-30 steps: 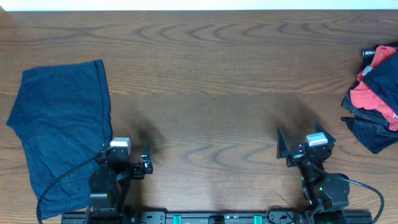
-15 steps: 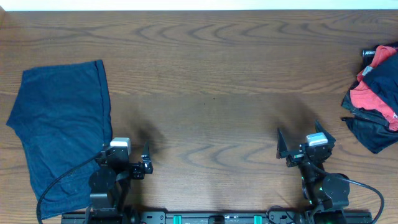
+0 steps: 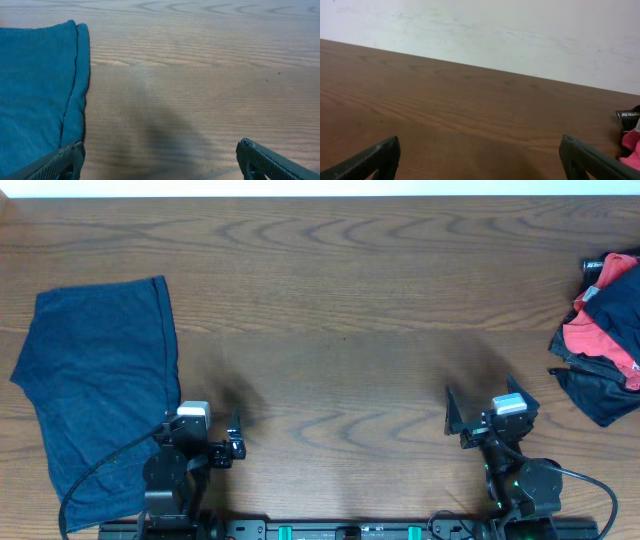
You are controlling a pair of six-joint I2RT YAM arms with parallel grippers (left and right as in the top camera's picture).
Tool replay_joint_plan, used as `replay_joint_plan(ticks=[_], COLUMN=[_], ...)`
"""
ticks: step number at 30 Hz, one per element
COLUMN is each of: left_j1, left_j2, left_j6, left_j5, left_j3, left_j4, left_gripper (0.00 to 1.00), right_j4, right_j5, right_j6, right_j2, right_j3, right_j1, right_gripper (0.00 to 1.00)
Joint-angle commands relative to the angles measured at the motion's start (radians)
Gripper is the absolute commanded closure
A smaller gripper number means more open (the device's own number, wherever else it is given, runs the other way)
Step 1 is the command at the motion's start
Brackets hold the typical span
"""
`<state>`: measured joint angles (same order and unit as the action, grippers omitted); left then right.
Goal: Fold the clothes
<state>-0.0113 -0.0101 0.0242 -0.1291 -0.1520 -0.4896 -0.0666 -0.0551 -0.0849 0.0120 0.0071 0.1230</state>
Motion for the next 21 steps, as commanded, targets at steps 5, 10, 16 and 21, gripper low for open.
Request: replay_joint_plan(ticks=[5, 10, 16, 21], left_j1=[0.000, 0.000, 0.000, 0.000], left_j2=[0.006, 0.006, 0.006, 0.006], left_j6=[0.009, 0.009, 0.009, 0.010], left_j5=[-0.017, -0.017, -0.017, -0.016], left_j3=[0.014, 0.014, 0.014, 0.014], left_j4=[-0.006, -0.006, 0.005, 0.014], left_gripper=[0.02, 0.02, 0.02, 0.02], right_j4=[-0.005, -0.005, -0.004, -0.003], right_j5=[0.006, 0.006, -0.009, -0.013], right_j6=[-0.010, -0.010, 0.013, 0.169], right_j2=[-0.005, -0.005, -0.005, -0.005], right_j3=[-0.002, -0.002, -0.002, -0.002], right_j1=[0.008, 0.008, 0.008, 0.009], right_gripper=[0.01, 0.01, 0.01, 0.01])
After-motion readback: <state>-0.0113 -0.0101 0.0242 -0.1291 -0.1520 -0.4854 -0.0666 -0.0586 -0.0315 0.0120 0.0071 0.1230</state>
